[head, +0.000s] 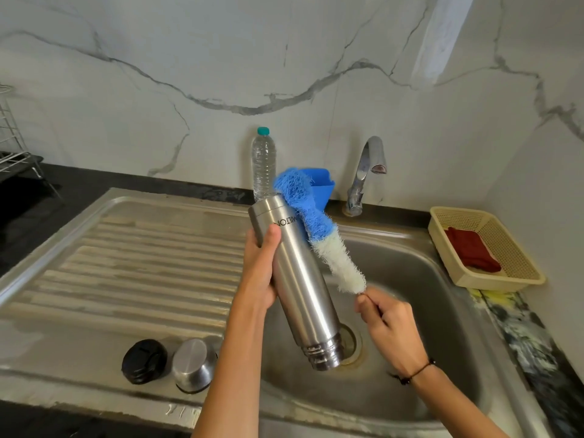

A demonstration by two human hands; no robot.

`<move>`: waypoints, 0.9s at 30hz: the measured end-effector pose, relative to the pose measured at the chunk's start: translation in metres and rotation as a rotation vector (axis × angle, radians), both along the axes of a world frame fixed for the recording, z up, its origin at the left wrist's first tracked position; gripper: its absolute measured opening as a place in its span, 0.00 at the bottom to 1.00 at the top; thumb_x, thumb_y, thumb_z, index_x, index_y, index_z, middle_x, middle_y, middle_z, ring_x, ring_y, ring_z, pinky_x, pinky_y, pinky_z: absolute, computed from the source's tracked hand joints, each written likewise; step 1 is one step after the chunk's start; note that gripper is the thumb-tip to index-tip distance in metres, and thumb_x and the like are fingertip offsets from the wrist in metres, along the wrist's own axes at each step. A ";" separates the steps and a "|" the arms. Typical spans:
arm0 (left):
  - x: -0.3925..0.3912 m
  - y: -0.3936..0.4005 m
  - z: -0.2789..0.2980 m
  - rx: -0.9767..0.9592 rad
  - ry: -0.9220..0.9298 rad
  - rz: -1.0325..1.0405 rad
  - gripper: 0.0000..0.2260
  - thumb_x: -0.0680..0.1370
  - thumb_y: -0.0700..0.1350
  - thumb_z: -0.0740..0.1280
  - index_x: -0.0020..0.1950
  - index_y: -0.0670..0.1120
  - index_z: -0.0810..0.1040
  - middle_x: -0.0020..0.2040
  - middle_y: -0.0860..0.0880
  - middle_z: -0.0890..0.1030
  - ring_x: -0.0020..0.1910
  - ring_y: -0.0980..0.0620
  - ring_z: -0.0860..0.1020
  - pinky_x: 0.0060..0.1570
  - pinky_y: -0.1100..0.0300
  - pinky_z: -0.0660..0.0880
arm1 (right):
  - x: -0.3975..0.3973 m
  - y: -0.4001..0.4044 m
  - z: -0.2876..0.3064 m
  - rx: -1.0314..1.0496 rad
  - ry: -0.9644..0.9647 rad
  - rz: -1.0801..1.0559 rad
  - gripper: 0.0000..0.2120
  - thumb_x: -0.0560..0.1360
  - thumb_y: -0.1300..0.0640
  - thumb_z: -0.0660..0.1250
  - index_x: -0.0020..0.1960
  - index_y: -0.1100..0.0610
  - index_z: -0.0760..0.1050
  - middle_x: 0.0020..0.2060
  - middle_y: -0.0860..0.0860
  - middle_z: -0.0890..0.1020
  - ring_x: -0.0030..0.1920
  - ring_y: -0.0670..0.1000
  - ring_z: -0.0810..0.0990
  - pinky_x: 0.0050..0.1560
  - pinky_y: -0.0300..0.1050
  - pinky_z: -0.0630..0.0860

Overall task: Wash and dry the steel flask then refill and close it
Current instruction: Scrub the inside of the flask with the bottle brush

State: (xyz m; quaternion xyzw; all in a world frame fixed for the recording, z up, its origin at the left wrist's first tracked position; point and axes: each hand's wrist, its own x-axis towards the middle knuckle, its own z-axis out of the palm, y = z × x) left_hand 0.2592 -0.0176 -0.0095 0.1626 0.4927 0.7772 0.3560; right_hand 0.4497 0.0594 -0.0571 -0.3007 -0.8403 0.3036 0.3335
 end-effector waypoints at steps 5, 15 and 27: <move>-0.003 -0.001 0.006 -0.027 0.103 0.015 0.01 0.76 0.44 0.66 0.46 0.47 0.76 0.34 0.53 0.82 0.34 0.56 0.80 0.35 0.60 0.78 | 0.006 0.011 0.001 -0.041 -0.024 -0.041 0.14 0.75 0.49 0.58 0.31 0.47 0.67 0.22 0.48 0.68 0.24 0.45 0.64 0.28 0.36 0.61; 0.008 0.003 0.007 -0.018 0.244 -0.061 0.24 0.62 0.53 0.75 0.55 0.52 0.74 0.40 0.57 0.83 0.40 0.58 0.82 0.37 0.63 0.77 | 0.006 0.007 0.002 -0.183 -0.050 -0.030 0.16 0.77 0.62 0.61 0.32 0.54 0.72 0.24 0.50 0.71 0.26 0.44 0.67 0.30 0.39 0.64; 0.005 0.001 0.001 -0.125 0.469 -0.079 0.29 0.60 0.46 0.77 0.56 0.59 0.69 0.50 0.55 0.79 0.43 0.64 0.79 0.41 0.69 0.74 | 0.025 0.027 0.051 0.015 -0.139 -0.060 0.14 0.77 0.60 0.61 0.33 0.55 0.72 0.23 0.51 0.71 0.29 0.49 0.70 0.30 0.36 0.64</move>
